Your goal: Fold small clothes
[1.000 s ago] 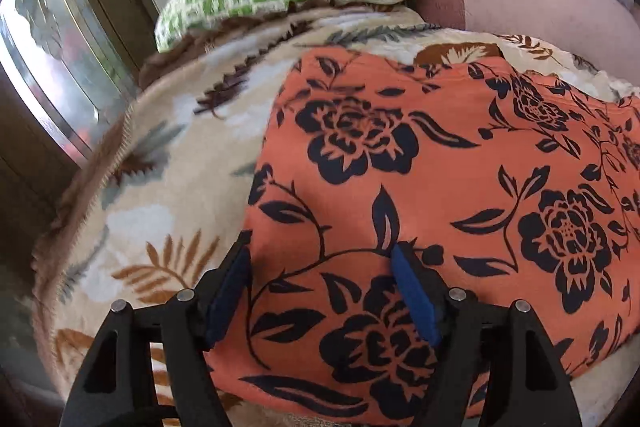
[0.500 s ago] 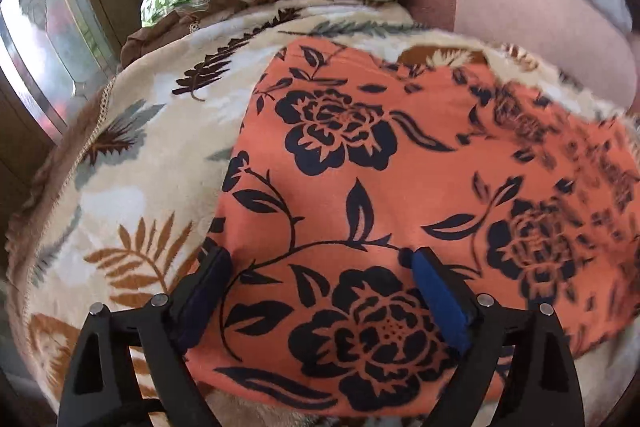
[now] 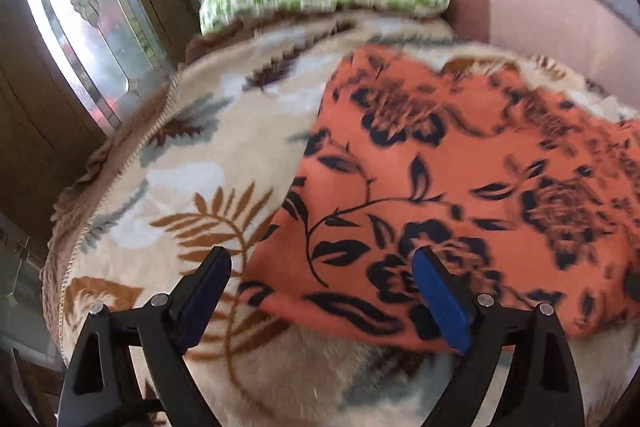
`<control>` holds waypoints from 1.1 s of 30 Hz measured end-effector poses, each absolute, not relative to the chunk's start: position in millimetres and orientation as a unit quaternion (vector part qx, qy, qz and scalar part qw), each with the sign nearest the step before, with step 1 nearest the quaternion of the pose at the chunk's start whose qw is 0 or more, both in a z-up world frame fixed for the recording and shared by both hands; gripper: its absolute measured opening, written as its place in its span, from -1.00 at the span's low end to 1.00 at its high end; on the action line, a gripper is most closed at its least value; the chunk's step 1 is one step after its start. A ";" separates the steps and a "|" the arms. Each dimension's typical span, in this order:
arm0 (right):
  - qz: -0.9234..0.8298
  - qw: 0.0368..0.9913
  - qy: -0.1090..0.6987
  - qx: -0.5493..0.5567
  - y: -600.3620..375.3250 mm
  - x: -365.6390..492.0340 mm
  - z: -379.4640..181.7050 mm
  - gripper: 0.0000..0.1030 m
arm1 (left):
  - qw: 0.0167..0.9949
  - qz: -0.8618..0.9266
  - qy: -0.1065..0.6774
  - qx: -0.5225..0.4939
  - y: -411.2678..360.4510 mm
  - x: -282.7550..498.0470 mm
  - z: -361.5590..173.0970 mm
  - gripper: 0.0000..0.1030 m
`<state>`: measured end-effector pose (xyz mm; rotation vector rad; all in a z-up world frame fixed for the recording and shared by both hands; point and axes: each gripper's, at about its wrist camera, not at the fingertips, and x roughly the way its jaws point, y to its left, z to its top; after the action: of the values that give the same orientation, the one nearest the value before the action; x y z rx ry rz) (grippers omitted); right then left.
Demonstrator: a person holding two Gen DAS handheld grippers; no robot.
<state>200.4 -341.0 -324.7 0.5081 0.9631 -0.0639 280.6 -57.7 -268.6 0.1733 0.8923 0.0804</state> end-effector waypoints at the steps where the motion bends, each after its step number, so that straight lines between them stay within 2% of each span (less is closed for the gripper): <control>1: -0.027 0.856 0.447 0.260 -345.4 195.5 -320.6 0.03 | 0.903 0.039 0.419 0.081 -60.1 272.8 -261.3 0.80; 6: -0.052 0.873 0.393 0.285 -367.1 164.4 -299.2 0.03 | 0.925 0.033 0.367 0.090 -72.4 238.6 -234.7 0.80; 12: -0.078 0.885 0.359 0.285 -385.3 136.0 -286.7 0.03 | 0.933 0.011 0.351 0.074 -86.1 218.7 -216.2 0.80; 33: -0.102 0.892 0.352 0.264 -390.3 169.5 -284.9 0.03 | 0.932 -0.013 0.358 0.056 -96.7 252.1 -221.6 0.80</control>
<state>169.5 -390.3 -284.9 0.5478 0.7305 -0.2111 252.1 -96.7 -221.6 0.1152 0.7329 -0.0263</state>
